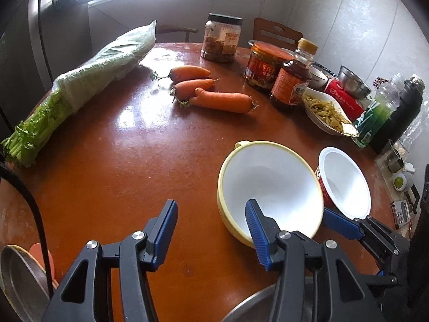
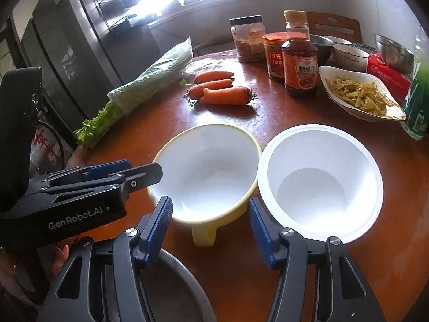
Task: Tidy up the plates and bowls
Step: 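Grasp the yellow-rimmed white bowl rim with the left gripper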
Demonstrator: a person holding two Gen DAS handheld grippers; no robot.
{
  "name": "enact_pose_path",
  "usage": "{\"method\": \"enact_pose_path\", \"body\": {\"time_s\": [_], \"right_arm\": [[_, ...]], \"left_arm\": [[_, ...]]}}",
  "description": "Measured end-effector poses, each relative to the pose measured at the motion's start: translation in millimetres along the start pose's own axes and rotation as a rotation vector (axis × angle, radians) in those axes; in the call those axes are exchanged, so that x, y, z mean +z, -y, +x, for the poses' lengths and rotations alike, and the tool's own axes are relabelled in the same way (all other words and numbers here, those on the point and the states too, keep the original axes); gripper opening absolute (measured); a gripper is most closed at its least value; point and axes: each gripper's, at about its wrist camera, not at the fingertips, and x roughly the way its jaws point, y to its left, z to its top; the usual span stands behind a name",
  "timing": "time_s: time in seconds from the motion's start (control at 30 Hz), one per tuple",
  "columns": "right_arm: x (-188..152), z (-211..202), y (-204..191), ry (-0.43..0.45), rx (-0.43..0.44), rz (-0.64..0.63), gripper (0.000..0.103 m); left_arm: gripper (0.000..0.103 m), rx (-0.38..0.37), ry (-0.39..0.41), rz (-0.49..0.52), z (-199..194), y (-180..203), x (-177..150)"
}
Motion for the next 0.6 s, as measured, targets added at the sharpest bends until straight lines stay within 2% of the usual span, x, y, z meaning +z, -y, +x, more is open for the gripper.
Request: {"method": "enact_pose_path", "body": {"time_s": [0.2, 0.23, 0.33, 0.6], "right_arm": [[3.0, 4.3, -0.2, 0.003, -0.014, -0.025, 0.055], [3.2, 4.4, -0.3, 0.004, -0.015, -0.028, 0.054], [3.5, 4.7, -1.0, 0.005, -0.015, -0.039, 0.052], [4.5, 5.1, -8.5, 0.013, -0.020, -0.072, 0.050]], "left_arm": [[0.052, -0.038, -0.037, -0.041, 16.5, -4.8, 2.6], [0.050, -0.041, -0.039, -0.040, 17.5, -4.1, 2.6], [0.034, -0.086, -0.057, -0.035, 22.1, -1.5, 3.1], [0.033, -0.070, -0.062, -0.030, 20.7, 0.7, 0.3]]}}
